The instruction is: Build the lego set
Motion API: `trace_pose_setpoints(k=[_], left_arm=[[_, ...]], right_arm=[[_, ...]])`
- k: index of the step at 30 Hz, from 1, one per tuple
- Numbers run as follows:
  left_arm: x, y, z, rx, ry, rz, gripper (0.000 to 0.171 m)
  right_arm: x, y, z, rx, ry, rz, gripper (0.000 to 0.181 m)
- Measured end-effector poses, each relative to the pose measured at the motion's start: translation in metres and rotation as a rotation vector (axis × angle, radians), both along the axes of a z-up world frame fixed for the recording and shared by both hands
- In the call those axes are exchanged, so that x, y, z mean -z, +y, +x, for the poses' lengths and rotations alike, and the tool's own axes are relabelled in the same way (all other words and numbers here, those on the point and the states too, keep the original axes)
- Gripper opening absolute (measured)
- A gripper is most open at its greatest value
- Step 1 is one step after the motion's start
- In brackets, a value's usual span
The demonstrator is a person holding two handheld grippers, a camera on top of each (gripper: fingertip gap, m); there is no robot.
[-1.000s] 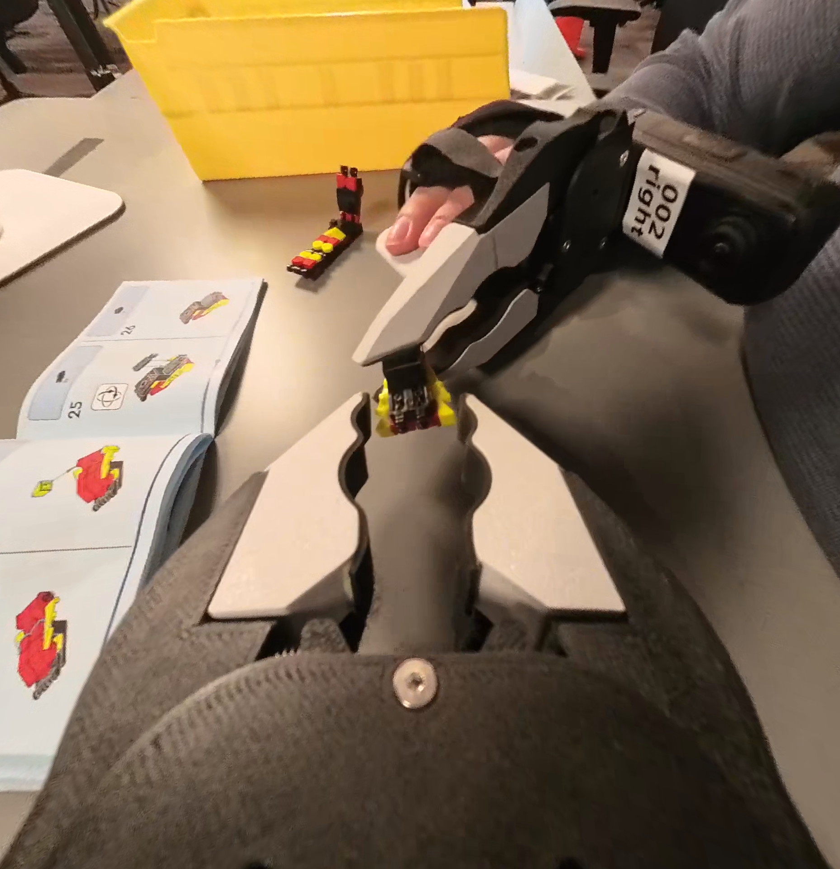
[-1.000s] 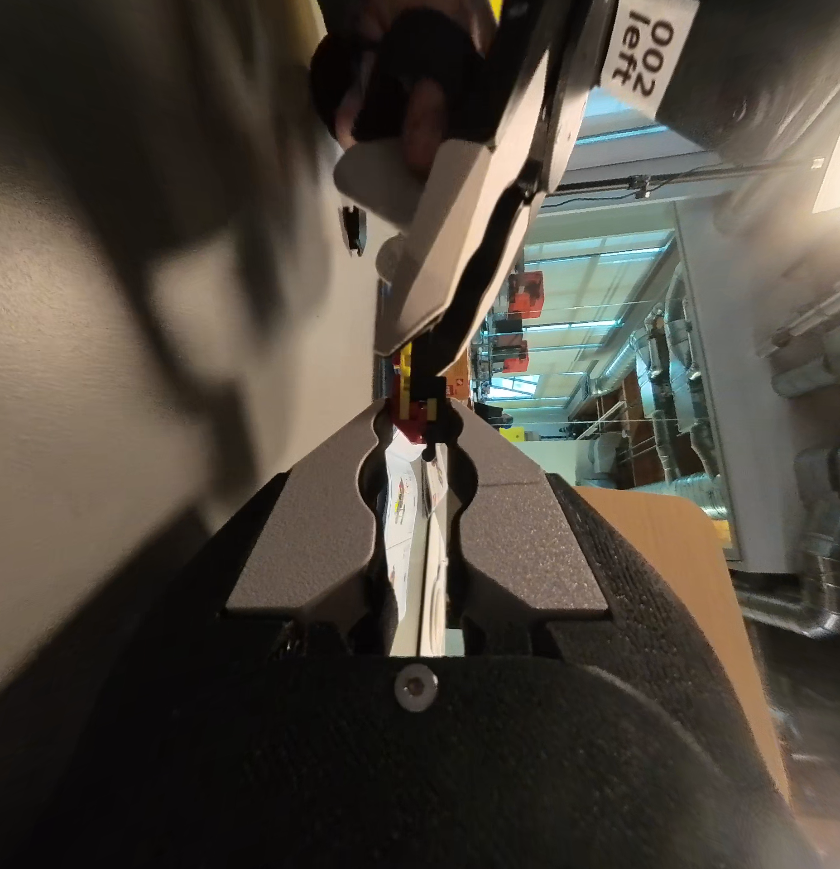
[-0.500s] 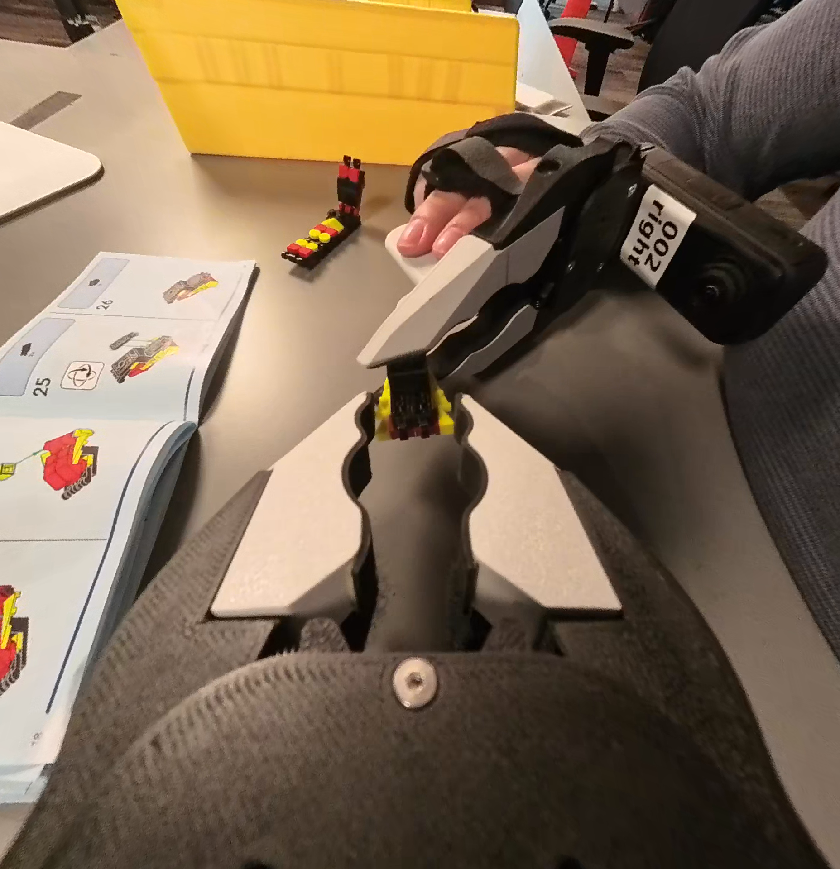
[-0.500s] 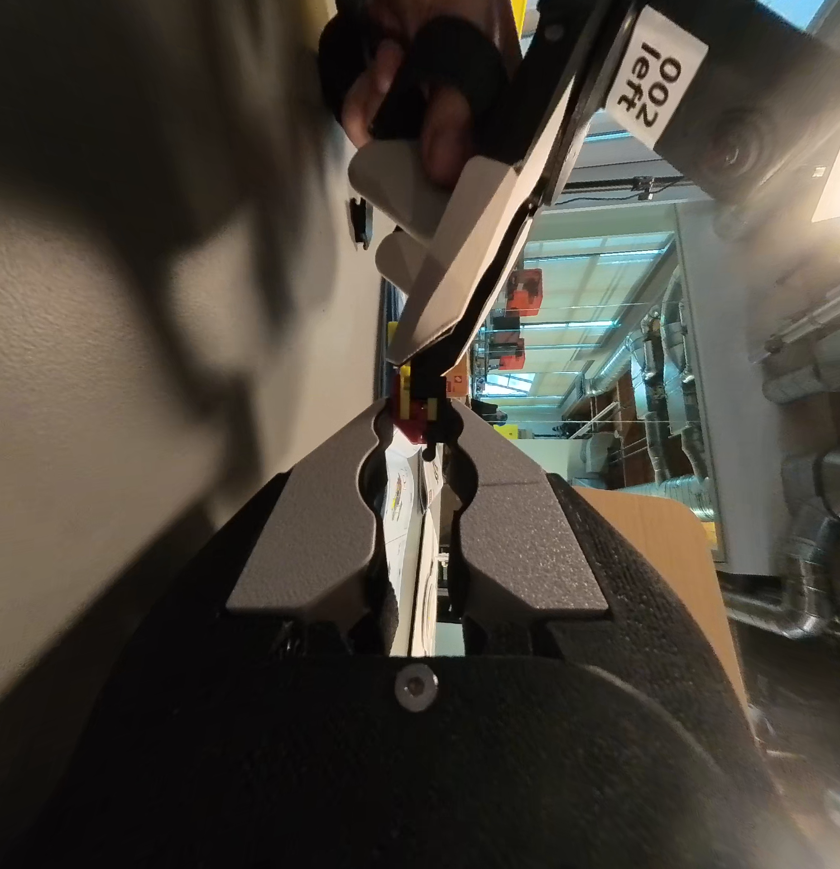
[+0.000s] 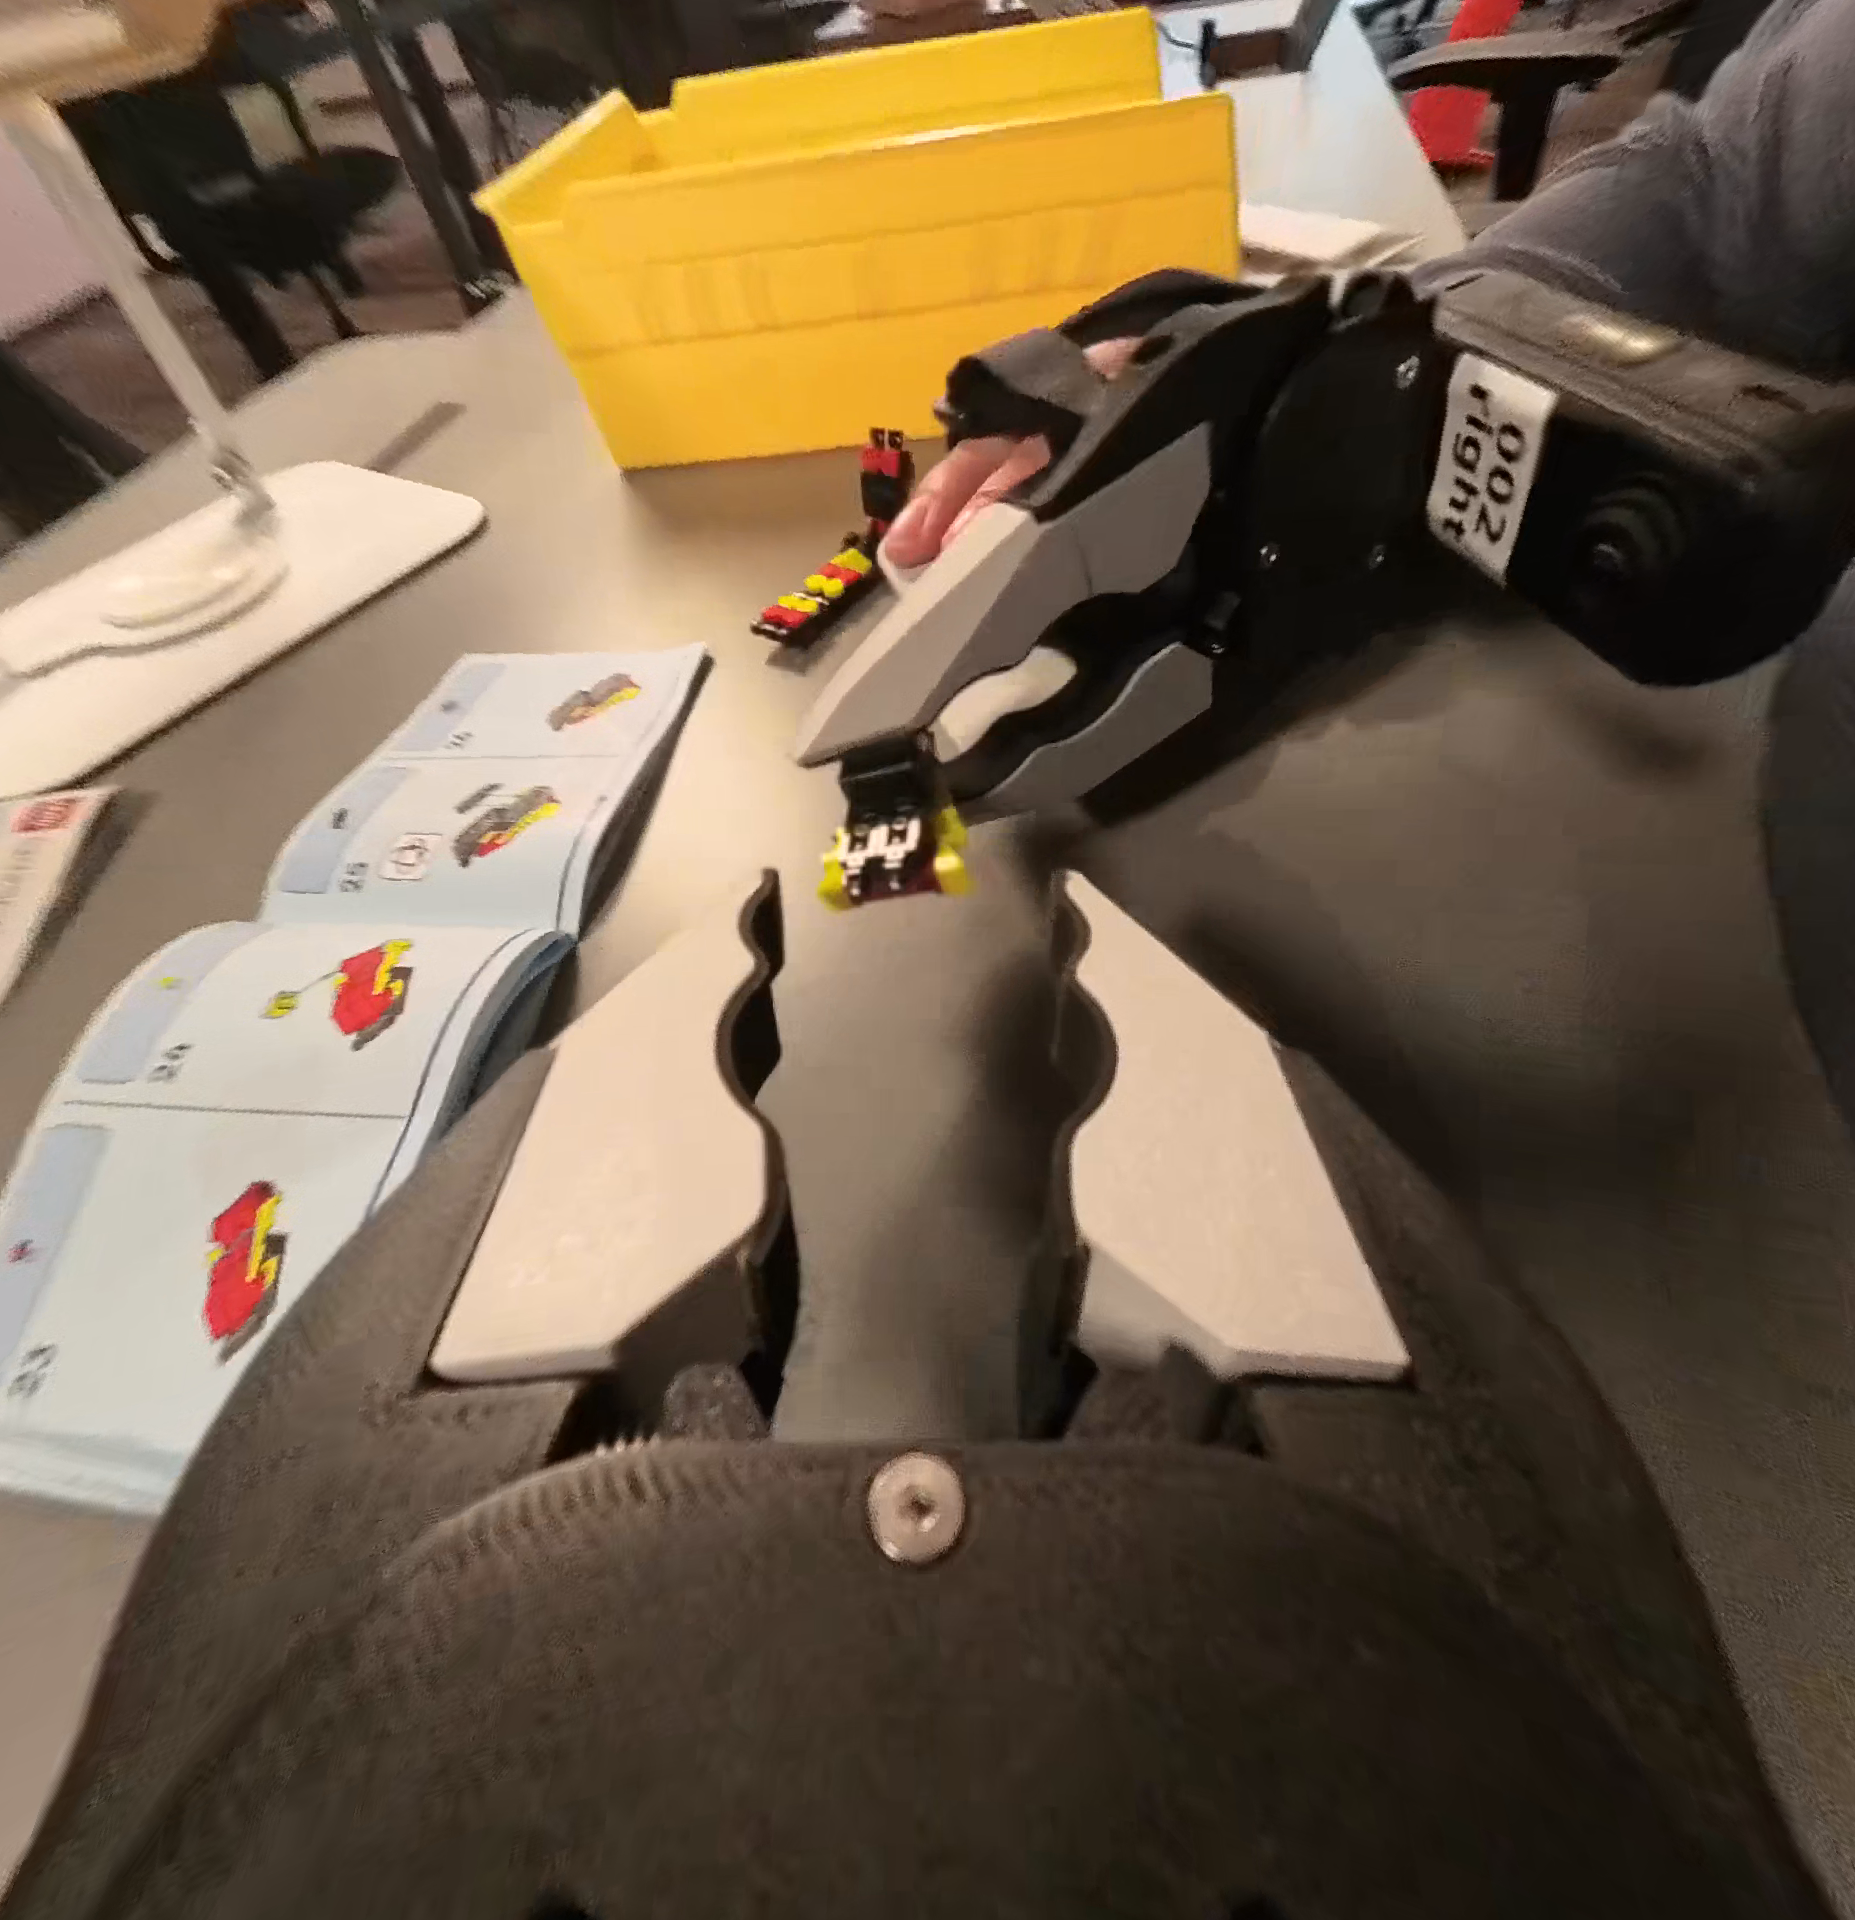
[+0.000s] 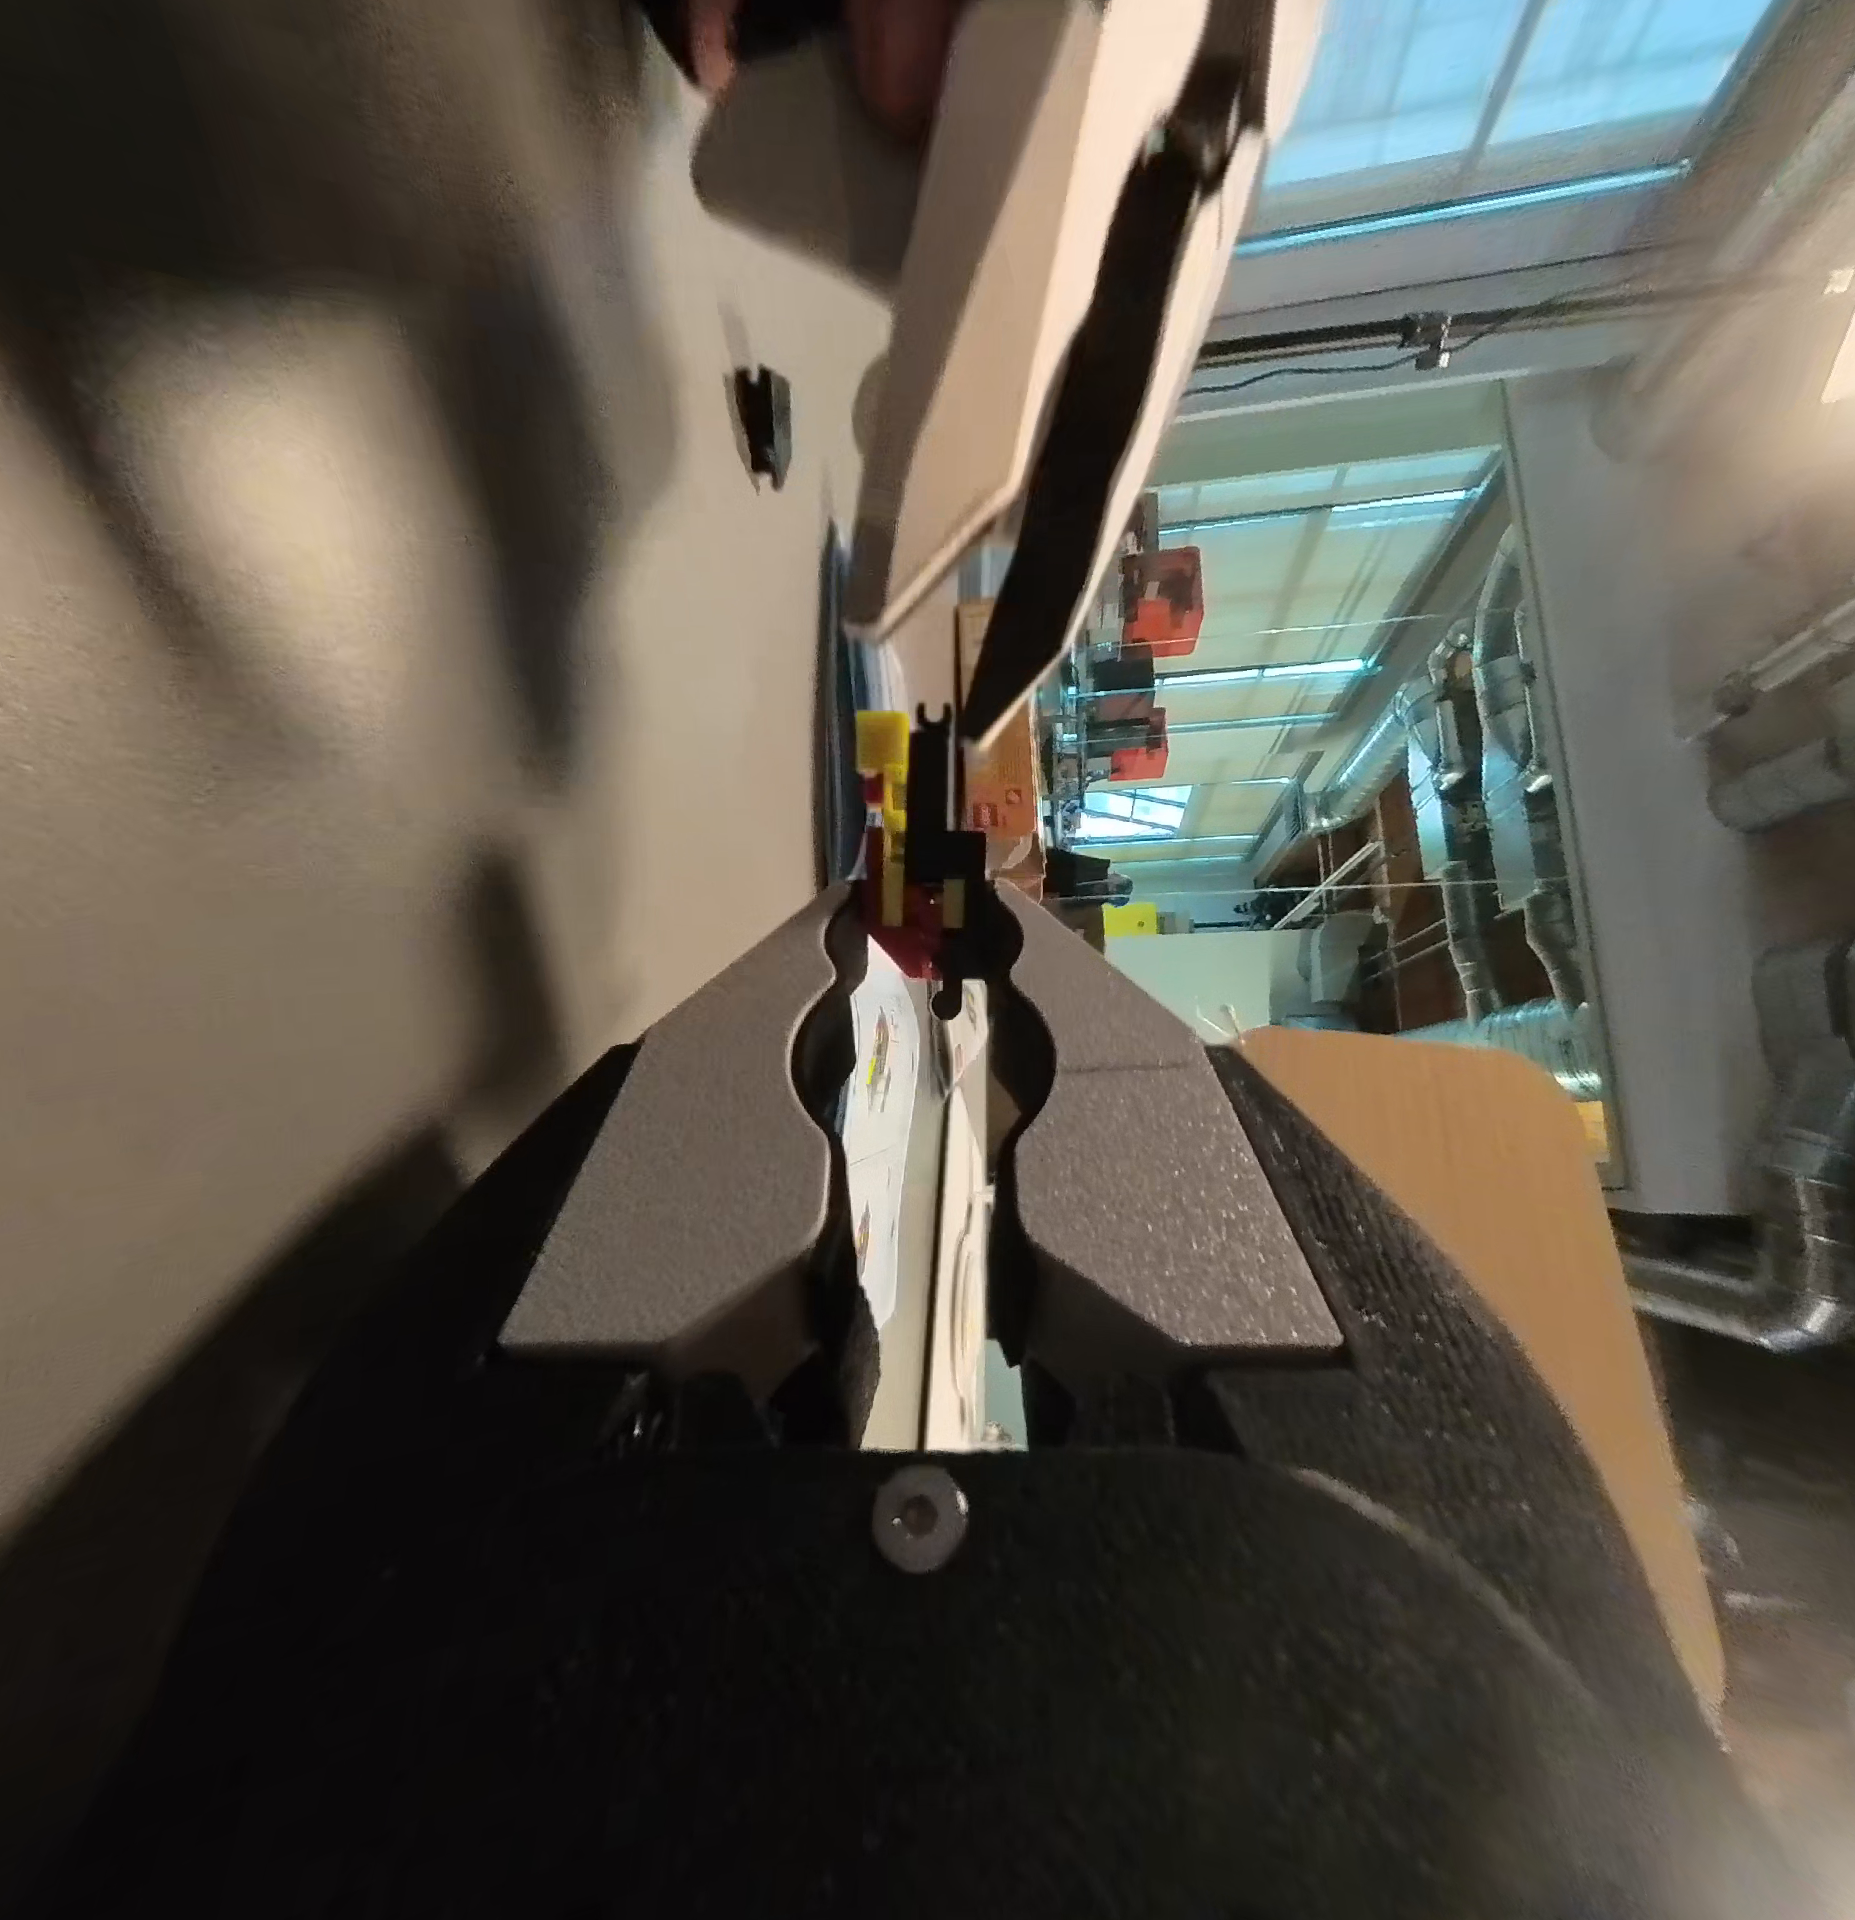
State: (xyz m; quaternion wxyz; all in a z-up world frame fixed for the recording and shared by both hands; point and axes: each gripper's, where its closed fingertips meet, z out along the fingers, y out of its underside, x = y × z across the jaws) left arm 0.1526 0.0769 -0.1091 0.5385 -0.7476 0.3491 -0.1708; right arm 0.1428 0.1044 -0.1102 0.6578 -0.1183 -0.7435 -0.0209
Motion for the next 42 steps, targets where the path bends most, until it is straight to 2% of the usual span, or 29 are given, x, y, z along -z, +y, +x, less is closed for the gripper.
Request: trace_pose_setpoints(k=[3, 5, 11, 15, 18, 22, 25, 28, 31, 33, 35, 38, 40, 42], left_arm=[[-0.005, -0.020, -0.008, -0.036, -0.006, 0.053, 0.053], [-0.012, -0.034, -0.025, -0.105, -0.037, 0.091, 0.051], [-0.027, -0.085, -0.090, -0.412, -0.037, 0.199, 0.049], [-0.053, -0.128, -0.138, -0.635, -0.065, 0.319, 0.048], [-0.065, -0.171, -0.183, -0.831, -0.076, 0.383, 0.046], [-0.090, -0.236, -0.257, -1.144, 0.011, 0.453, 0.041], [-0.116, -0.271, -0.311, -1.290, 0.060, 0.437, 0.042], [-0.138, -0.279, -0.353, -1.297, 0.093, 0.397, 0.041], [-0.134, -0.261, -0.378, -1.192, 0.092, 0.236, 0.039], [-0.119, -0.243, -0.382, -1.093, 0.058, 0.101, 0.039], [-0.092, -0.229, -0.373, -0.967, 0.027, -0.084, 0.039], [-0.050, -0.224, -0.355, -0.861, 0.032, -0.323, 0.039], [-0.029, -0.227, -0.341, -0.799, 0.077, -0.420, 0.040], [-0.023, -0.230, -0.325, -0.740, 0.139, -0.450, 0.052]], right_arm=[[0.001, 0.002, 0.000, 0.005, -0.003, -0.015, 0.019], [0.002, 0.002, 0.000, 0.005, -0.004, -0.016, 0.018], [0.002, 0.005, 0.001, 0.012, -0.003, -0.029, 0.018], [0.001, 0.010, 0.000, 0.036, 0.007, -0.076, 0.018], [0.000, 0.014, -0.005, 0.068, 0.017, -0.134, 0.018], [0.001, 0.016, -0.014, 0.099, 0.018, -0.145, 0.018], [0.000, 0.016, -0.023, 0.120, 0.027, -0.165, 0.019], [0.000, 0.017, -0.034, 0.147, 0.034, -0.190, 0.019], [0.000, 0.018, -0.045, 0.178, 0.040, -0.208, 0.019], [-0.001, 0.017, -0.051, 0.194, 0.045, -0.229, 0.019], [-0.001, 0.016, -0.055, 0.211, 0.049, -0.229, 0.019], [0.000, 0.017, -0.060, 0.237, 0.047, -0.224, 0.019], [0.001, 0.017, -0.063, 0.251, 0.046, -0.231, 0.019], [0.002, 0.018, -0.066, 0.260, 0.045, -0.232, 0.019]])
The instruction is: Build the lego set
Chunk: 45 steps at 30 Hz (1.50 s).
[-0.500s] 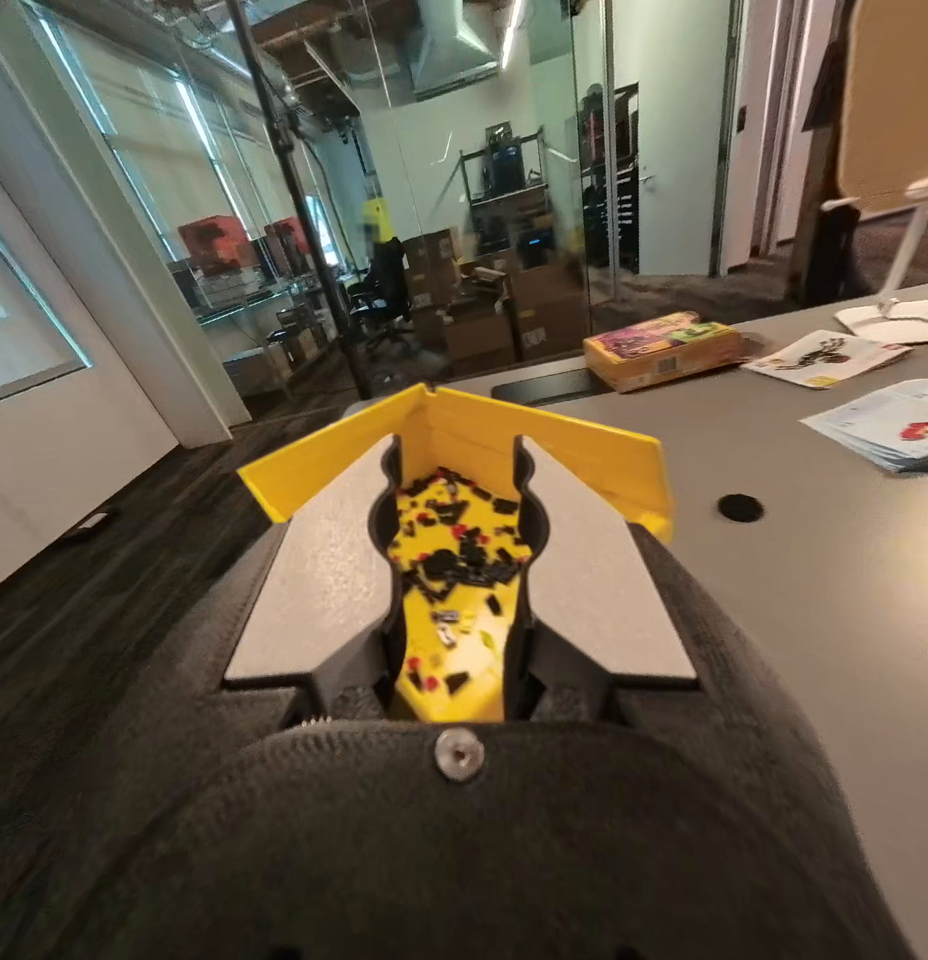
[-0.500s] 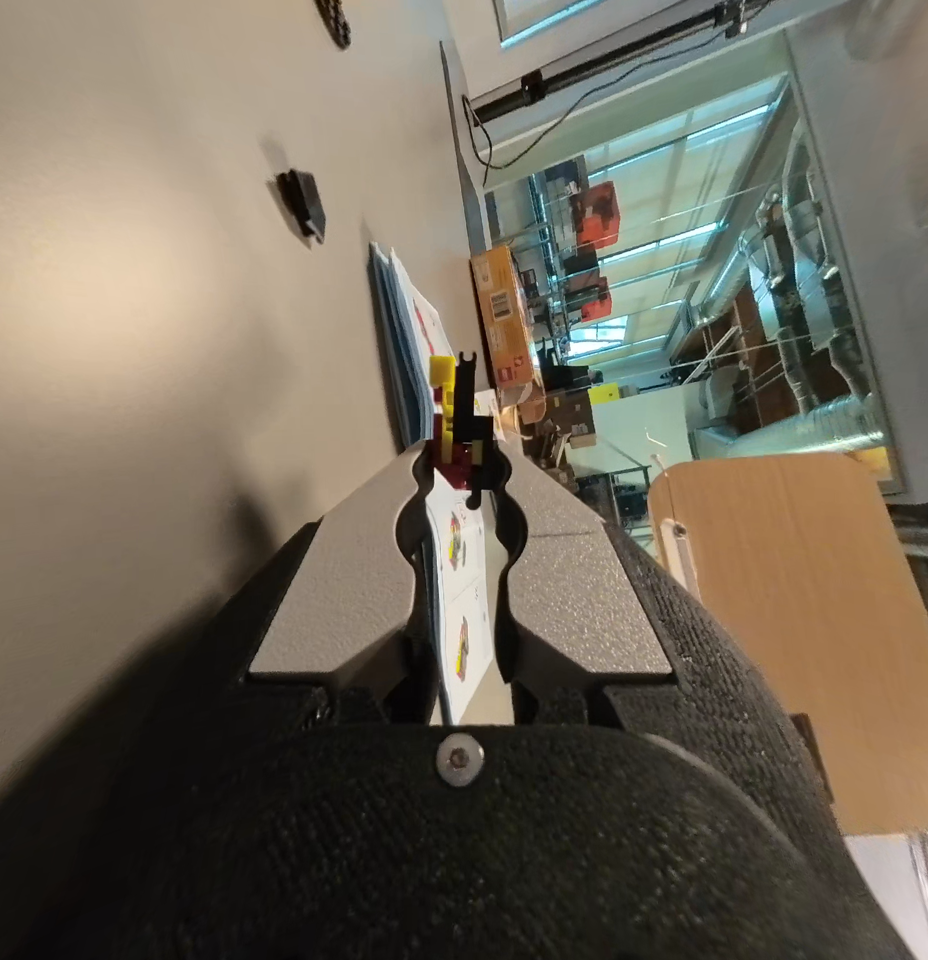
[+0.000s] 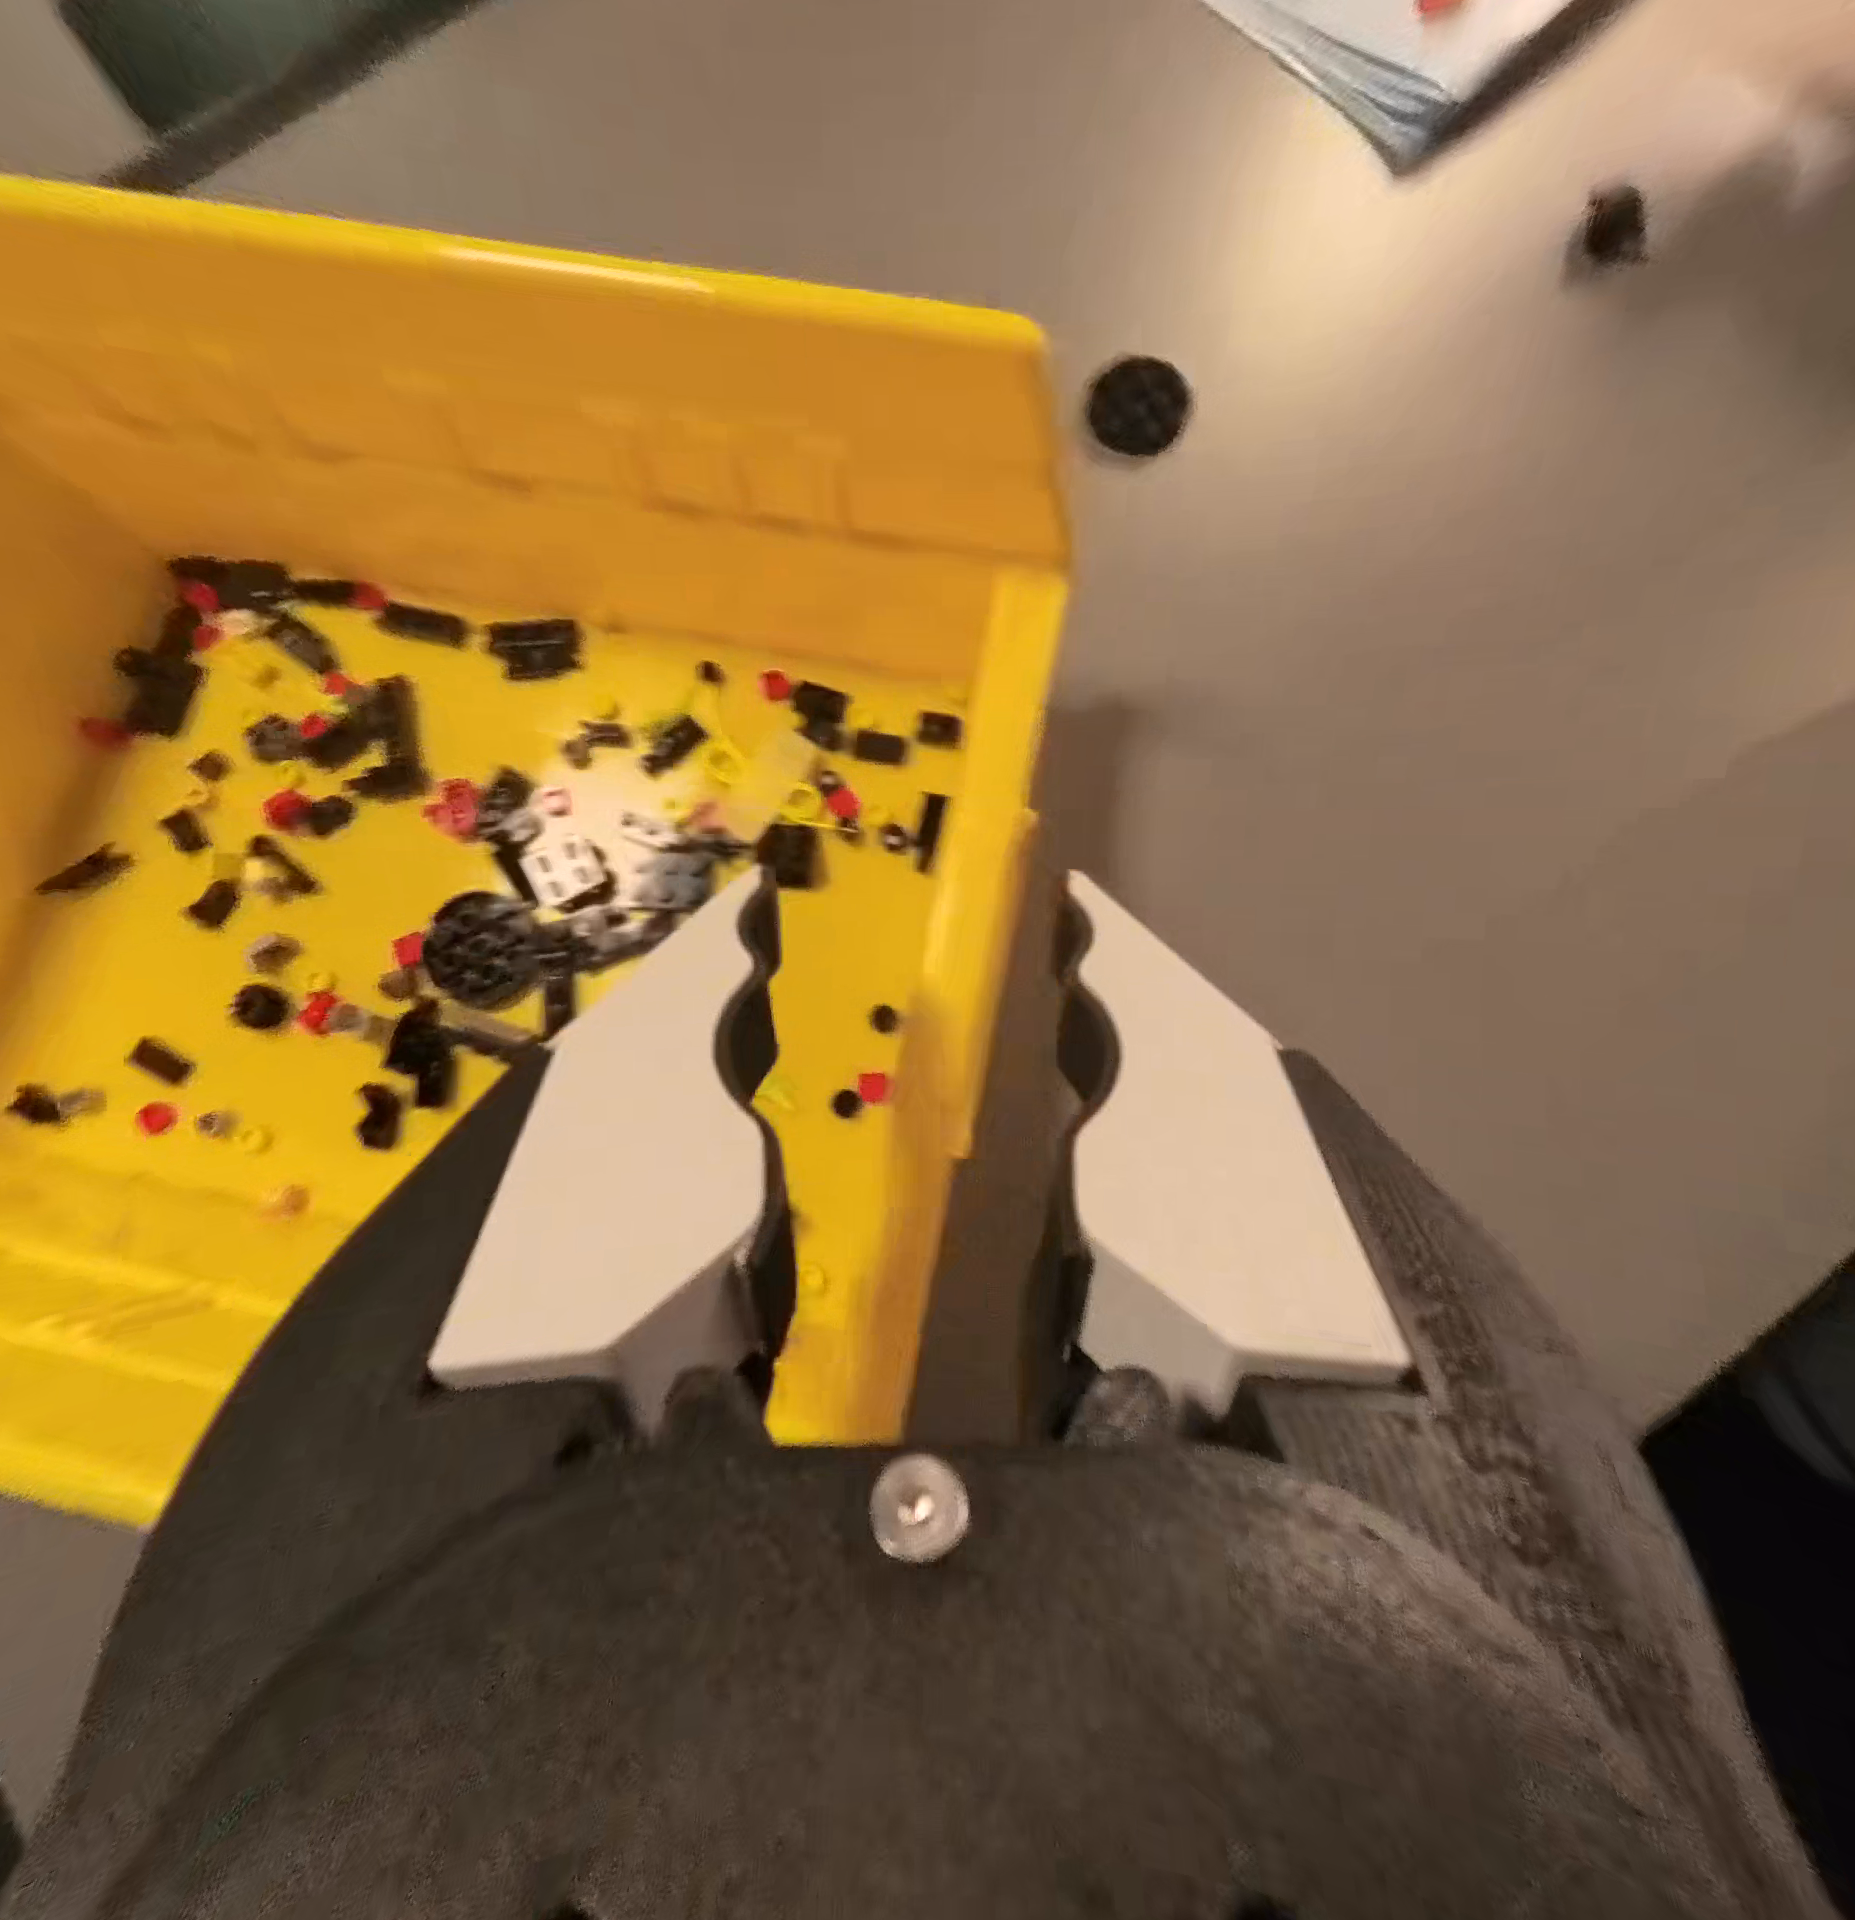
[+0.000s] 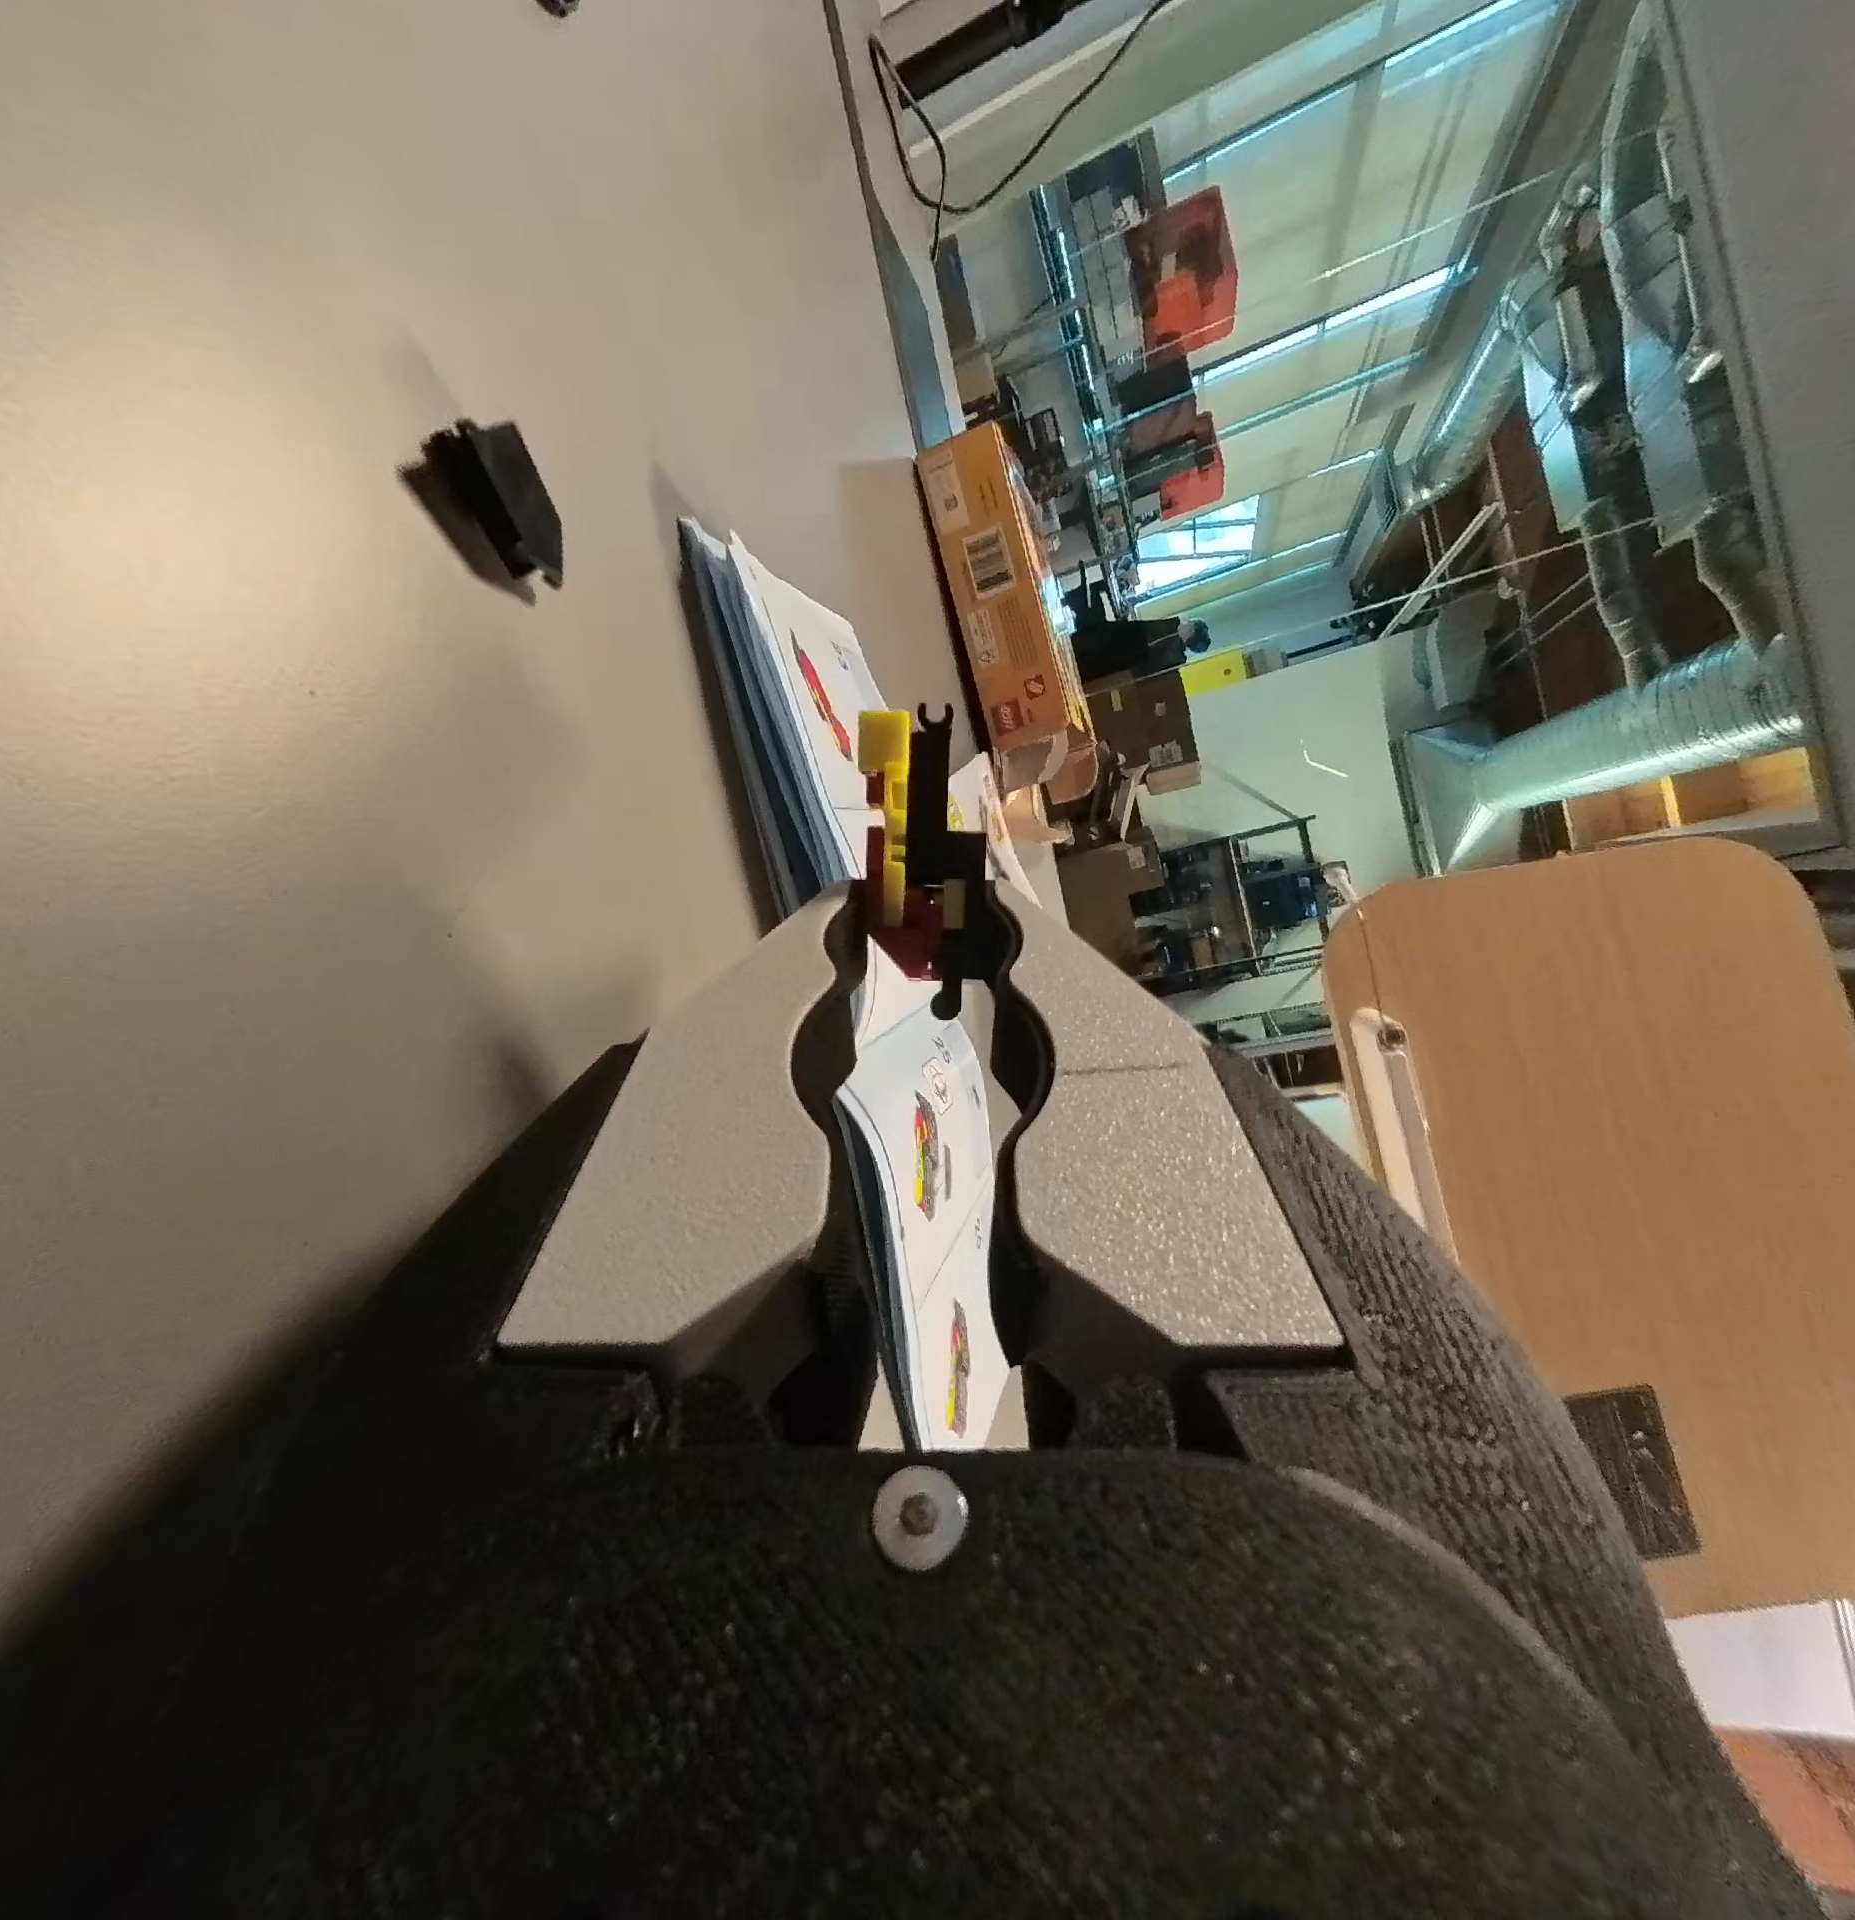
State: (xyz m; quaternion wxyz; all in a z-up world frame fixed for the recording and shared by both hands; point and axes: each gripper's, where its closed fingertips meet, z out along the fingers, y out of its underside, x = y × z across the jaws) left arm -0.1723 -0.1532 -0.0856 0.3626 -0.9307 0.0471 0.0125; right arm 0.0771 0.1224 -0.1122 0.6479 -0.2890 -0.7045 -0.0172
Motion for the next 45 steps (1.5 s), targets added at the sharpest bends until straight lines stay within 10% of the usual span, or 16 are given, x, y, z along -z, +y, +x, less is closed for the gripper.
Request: trace_pose_setpoints(k=[7, 24, 33, 45], left_arm=[[0.042, -0.013, 0.030, 0.046, 0.013, -0.169, 0.074], [0.021, -0.103, 0.128, 0.286, -0.380, -0.200, 0.064], [-0.084, -0.108, 0.049, -0.063, -0.163, 0.313, 0.042], [-0.075, -0.057, 0.030, -0.099, 0.037, 0.325, 0.034]], right_arm=[[0.002, 0.001, -0.006, 0.010, -0.003, -0.011, 0.019], [0.003, -0.002, -0.007, -0.015, -0.005, -0.031, 0.019], [0.003, -0.004, -0.007, -0.026, -0.006, -0.031, 0.019], [0.003, -0.001, -0.005, -0.012, -0.012, -0.013, 0.019]])
